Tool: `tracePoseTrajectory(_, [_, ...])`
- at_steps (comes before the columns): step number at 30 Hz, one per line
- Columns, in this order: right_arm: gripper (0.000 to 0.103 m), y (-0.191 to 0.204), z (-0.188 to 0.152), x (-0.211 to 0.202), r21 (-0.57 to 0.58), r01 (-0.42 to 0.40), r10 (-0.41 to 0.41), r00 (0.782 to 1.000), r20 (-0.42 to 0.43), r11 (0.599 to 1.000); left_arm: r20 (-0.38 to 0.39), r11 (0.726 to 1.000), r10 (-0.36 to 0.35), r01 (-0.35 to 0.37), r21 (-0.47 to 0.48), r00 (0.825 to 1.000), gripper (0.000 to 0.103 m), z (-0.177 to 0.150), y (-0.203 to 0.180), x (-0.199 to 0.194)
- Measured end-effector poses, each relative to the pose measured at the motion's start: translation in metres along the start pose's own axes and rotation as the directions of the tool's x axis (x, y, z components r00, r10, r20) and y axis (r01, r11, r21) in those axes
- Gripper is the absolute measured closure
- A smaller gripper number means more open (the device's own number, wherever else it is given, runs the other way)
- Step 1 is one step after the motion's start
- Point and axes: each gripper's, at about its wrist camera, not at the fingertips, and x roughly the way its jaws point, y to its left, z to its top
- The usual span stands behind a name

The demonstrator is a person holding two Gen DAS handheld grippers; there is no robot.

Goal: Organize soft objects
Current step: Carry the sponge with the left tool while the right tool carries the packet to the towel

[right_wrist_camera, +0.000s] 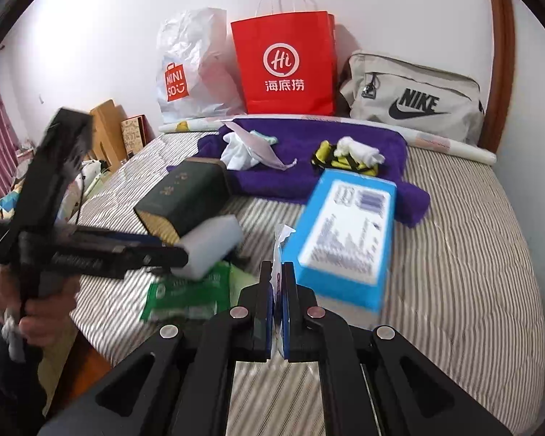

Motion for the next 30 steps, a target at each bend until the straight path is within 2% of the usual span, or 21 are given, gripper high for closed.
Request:
tracePoseTrajectory(3, [0.099, -0.007, -0.013, -0.008, 0.013, -0.028, 0.028, 1.000, -0.004, 1.000, -0.025, 0.999, 0.051, -0.051, -0.013, 0.998, 0.035, 0.002, -0.001, 0.014])
tracePoseTrajectory(8, [0.099, -0.013, -0.035, -0.007, -0.014, -0.037, 0.037, 0.999, -0.029, 0.999, -0.025, 0.997, 0.071, -0.071, -0.022, 0.997, 0.037, 0.001, -0.004, 0.025])
tracePoseTrajectory(10, [0.099, -0.015, -0.043, -0.001, -0.013, -0.045, 0.044, 0.998, -0.051, 0.999, -0.007, 0.996, 0.083, -0.084, -0.016, 0.996, 0.054, 0.001, -0.007, 0.025])
tracePoseTrajectory(13, [0.099, -0.021, -0.052, 0.007, 0.012, -0.056, 0.057, 0.995, -0.077, 0.998, 0.018, 0.997, 0.071, -0.071, -0.011, 0.997, 0.055, 0.001, -0.010, 0.019])
tracePoseTrajectory(21, [0.099, -0.033, -0.061, 0.015, 0.068, -0.064, 0.070, 0.993, -0.094, 0.996, 0.080, 0.995, 0.100, -0.101, 0.016, 0.992, 0.055, -0.006, -0.019, -0.016])
tracePoseTrajectory(24, [0.099, -0.034, -0.062, 0.012, 0.078, -0.058, 0.065, 0.994, -0.090, 0.995, 0.089, 0.994, 0.109, -0.111, 0.011, 0.990, 0.055, -0.015, -0.015, -0.030])
tracePoseTrajectory(28, [0.099, -0.035, -0.059, 0.010, 0.082, -0.042, 0.050, 0.994, -0.093, 0.996, 0.102, 0.997, 0.077, -0.075, -0.023, 0.992, 0.054, -0.025, -0.009, -0.049])
tracePoseTrajectory(30, [0.099, -0.034, -0.058, 0.008, 0.078, -0.032, 0.039, 0.995, -0.092, 0.996, 0.128, 0.996, 0.092, -0.092, -0.010, 0.987, 0.054, -0.028, -0.012, -0.056])
